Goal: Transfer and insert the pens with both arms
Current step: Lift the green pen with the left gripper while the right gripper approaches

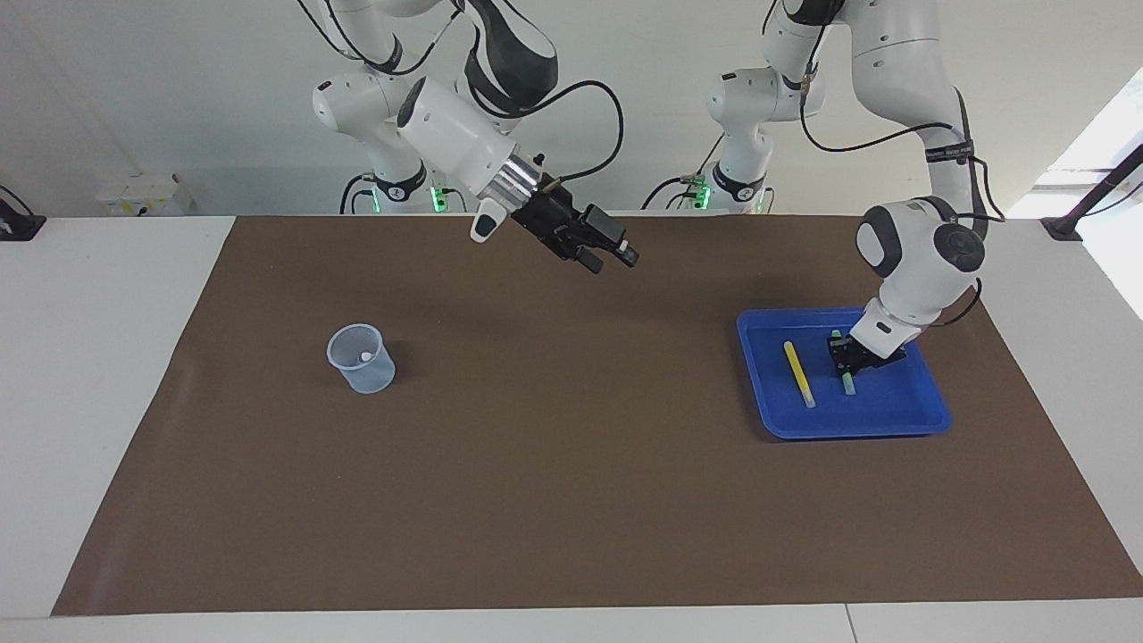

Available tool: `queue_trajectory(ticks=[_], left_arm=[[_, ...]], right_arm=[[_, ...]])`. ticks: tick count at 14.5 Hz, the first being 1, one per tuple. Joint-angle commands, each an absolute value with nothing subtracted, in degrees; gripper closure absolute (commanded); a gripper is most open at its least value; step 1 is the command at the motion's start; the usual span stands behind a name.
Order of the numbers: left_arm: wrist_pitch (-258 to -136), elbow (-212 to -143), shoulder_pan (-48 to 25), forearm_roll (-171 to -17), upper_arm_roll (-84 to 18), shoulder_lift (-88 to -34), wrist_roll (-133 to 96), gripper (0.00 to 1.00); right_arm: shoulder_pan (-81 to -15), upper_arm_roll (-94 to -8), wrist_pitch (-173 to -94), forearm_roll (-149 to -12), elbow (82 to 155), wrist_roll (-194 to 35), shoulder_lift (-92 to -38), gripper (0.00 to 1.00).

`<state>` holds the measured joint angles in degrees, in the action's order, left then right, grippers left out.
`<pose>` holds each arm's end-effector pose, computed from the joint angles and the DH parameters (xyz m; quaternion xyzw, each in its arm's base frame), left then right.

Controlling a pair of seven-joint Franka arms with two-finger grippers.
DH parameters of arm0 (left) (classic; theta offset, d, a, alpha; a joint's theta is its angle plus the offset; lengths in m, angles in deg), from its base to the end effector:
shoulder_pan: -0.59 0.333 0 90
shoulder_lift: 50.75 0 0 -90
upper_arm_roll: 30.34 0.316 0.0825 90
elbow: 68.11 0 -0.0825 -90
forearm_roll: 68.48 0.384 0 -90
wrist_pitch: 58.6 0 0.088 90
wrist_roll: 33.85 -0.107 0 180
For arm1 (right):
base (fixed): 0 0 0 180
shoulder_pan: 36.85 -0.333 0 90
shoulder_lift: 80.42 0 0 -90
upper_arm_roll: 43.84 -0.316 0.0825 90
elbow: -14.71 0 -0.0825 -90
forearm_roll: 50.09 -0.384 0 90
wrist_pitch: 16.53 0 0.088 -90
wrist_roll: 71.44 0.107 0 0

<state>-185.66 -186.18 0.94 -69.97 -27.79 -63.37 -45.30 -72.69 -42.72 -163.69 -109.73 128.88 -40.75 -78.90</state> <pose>0.5749 0.0278 0.3233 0.9973 -0.0667 -0.0306 0.0091 0.5011 0.3306 0.5022 -0.8462 0.2994 0.0033 0.4407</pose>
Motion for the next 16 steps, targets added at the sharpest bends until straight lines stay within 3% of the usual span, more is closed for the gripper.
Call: queue_trajectory(ticks=[1, 6, 10, 16], left_arm=[[-171.77, -177.12, 0.51, -72.33, -28.24, -63.41, -36.26, 1.00], [-153.72, -167.35, -4.40, -82.96, -28.41, -61.22, -3.34, 1.00], [-154.14, -168.22, -10.37, -93.60, -28.59, -56.91, 24.03, 1.00], [-156.77, -169.10, -17.15, -105.12, -28.59, -55.68, 45.49, 1.00]], right_arm=[[-72.53, -42.52, -164.18, -111.08, 129.49, -40.59, -79.19, 0.00], [-72.53, -42.52, -164.09, -111.00, 129.49, -40.94, -79.19, 0.00], [-72.53, -42.52, -164.36, -110.91, 129.49, -41.47, -79.19, 0.00], [-76.13, -42.61, -169.26, -110.82, 129.40, -41.73, -78.76, 0.00]])
